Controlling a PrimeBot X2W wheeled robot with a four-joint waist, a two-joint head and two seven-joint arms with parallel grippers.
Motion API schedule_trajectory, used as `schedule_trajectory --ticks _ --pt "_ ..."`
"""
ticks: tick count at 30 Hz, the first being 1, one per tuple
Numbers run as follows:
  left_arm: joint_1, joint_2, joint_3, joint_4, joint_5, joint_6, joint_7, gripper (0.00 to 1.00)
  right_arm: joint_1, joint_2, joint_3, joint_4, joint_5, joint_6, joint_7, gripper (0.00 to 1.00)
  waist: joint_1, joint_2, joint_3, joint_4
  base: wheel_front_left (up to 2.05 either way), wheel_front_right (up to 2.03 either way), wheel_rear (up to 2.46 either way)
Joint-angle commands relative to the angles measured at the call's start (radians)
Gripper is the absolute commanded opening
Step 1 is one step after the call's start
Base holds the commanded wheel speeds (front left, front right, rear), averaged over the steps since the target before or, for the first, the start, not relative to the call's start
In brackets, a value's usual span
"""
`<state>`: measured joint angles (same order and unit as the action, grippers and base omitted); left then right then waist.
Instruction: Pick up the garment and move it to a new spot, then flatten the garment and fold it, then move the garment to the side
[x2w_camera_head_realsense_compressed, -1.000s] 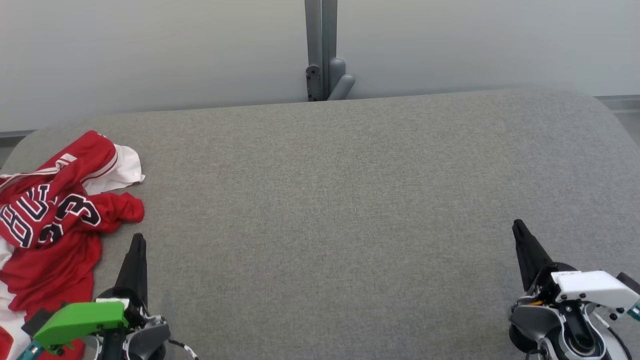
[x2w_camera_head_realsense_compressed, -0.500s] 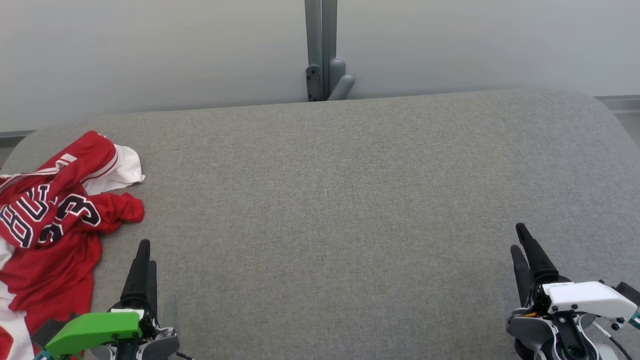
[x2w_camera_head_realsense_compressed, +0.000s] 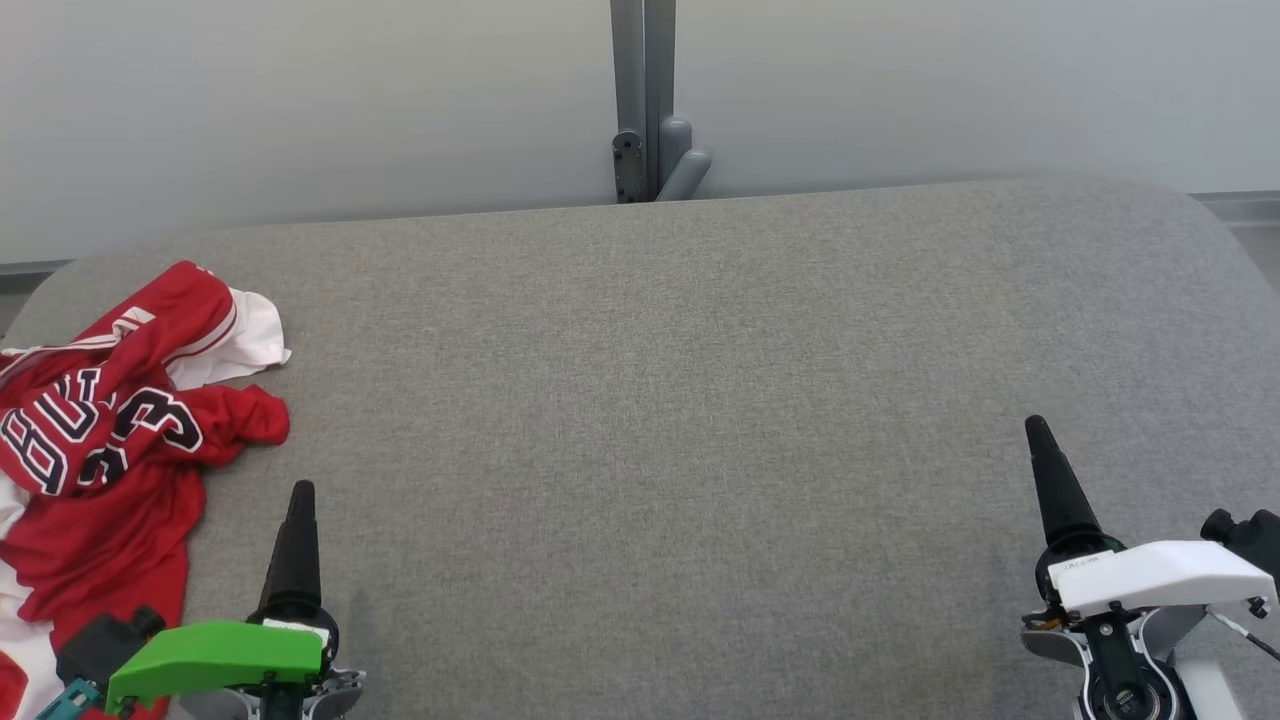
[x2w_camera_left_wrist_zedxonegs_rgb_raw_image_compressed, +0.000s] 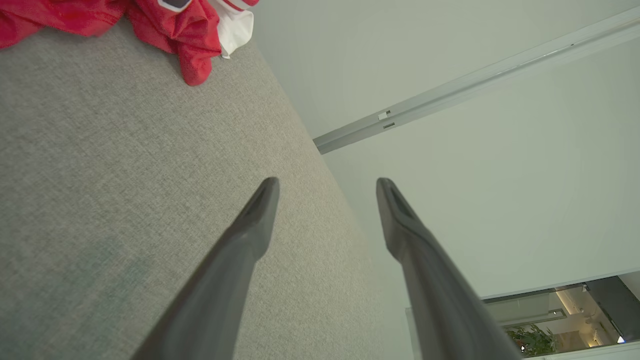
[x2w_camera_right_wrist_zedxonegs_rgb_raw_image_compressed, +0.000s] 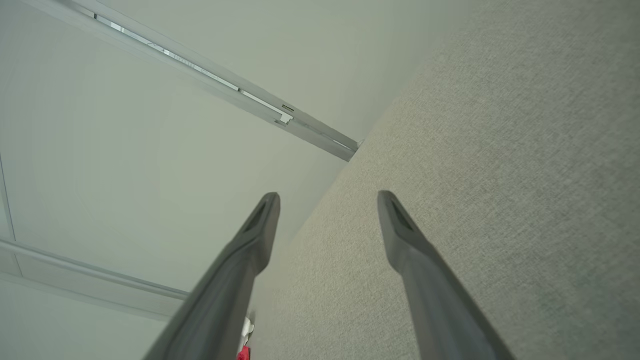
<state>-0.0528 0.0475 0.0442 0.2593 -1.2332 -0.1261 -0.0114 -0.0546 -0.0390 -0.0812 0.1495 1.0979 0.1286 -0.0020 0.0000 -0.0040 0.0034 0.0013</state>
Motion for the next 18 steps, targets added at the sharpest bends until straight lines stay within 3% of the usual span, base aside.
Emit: schedule_trajectory --ticks 1,7,18 --pt "-0.004 0.016 -0.007 -0.023 0.093 0.003 -0.014 1.0 0.0 -0.009 0.007 -0.031 -0.094 0.002 -0.016 1.0 0.0 0.0009 0.0 0.0 0.0 0.0 0.0" --pt "0.014 0.019 -0.018 -0.015 0.23 0.006 -0.037 1.0 0.013 -0.017 0.015 -0.033 -0.225 0.002 -0.039 1.0 0.0 0.0011 -0.002 0.0 0.0 0.0 0.0" --pt "0.036 0.018 -0.017 -0.002 0.386 0.003 -0.071 1.0 0.024 -0.025 0.012 -0.03 -0.391 0.002 -0.075 1.0 0.0 0.0014 -0.005 0.0 0.0 0.0 0.0"
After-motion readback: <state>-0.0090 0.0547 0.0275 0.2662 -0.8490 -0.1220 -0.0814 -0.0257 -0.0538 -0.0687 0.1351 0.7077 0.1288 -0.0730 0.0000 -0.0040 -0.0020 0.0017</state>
